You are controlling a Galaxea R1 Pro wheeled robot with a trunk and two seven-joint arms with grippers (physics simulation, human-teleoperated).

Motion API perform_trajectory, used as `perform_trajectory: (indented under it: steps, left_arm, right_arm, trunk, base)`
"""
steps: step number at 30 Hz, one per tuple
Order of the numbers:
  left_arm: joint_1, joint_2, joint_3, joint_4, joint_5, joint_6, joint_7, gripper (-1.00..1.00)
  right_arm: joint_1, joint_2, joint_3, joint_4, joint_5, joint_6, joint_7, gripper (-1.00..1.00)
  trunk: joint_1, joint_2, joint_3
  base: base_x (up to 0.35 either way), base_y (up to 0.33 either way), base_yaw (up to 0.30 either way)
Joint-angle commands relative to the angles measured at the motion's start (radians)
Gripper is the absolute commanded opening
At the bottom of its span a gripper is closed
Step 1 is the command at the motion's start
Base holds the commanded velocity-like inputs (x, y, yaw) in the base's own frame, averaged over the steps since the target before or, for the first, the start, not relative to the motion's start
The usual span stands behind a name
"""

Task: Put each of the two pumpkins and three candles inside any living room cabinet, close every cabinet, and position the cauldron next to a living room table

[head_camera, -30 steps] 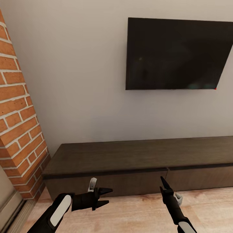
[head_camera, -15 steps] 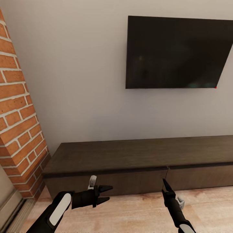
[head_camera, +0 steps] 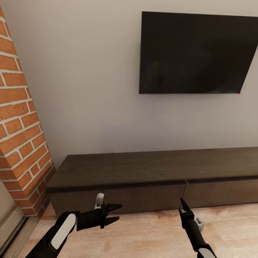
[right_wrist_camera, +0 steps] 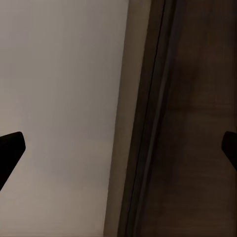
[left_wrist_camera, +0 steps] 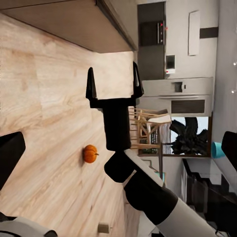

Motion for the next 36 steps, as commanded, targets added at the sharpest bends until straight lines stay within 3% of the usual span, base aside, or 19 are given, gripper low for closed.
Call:
perform_trajectory:
  steps: [1,11,28,36]
  left_arm:
    - [-0.001,0.001,-0.002,0.0,0.002,0.003,-0.003,1.0]
    - [-0.001,0.002,-0.004,-0.001,0.003,0.003,-0.003,1.0]
    - [-0.001,0.002,-0.004,-0.001,0.014,0.003,-0.003,1.0]
    - [-0.001,0.003,-0.005,-0.002,0.015,0.003,-0.003,1.0]
  right_arm:
    - [-0.001,0.0,-0.001,0.0,-0.01,0.009,0.004,1.0]
    - [-0.001,0.001,-0.001,0.0,-0.009,0.005,0.004,1.0]
    - [-0.001,0.001,0.001,0.002,-0.005,0.005,0.003,1.0]
    - [-0.001,0.001,0.001,0.002,-0.005,0.005,0.002,1.0]
  trunk:
    - [0.004,-0.008,-0.004]
    - [0.041,-0.076,-0.036]
    - [0.049,-0.08,-0.101]
    - [0.049,-0.08,-0.101]
  base:
    - [0.0,0.0,0.0]
    - [0.0,0.0,0.0]
    - [0.0,0.0,0.0]
    - [0.012,0.0,0.0]
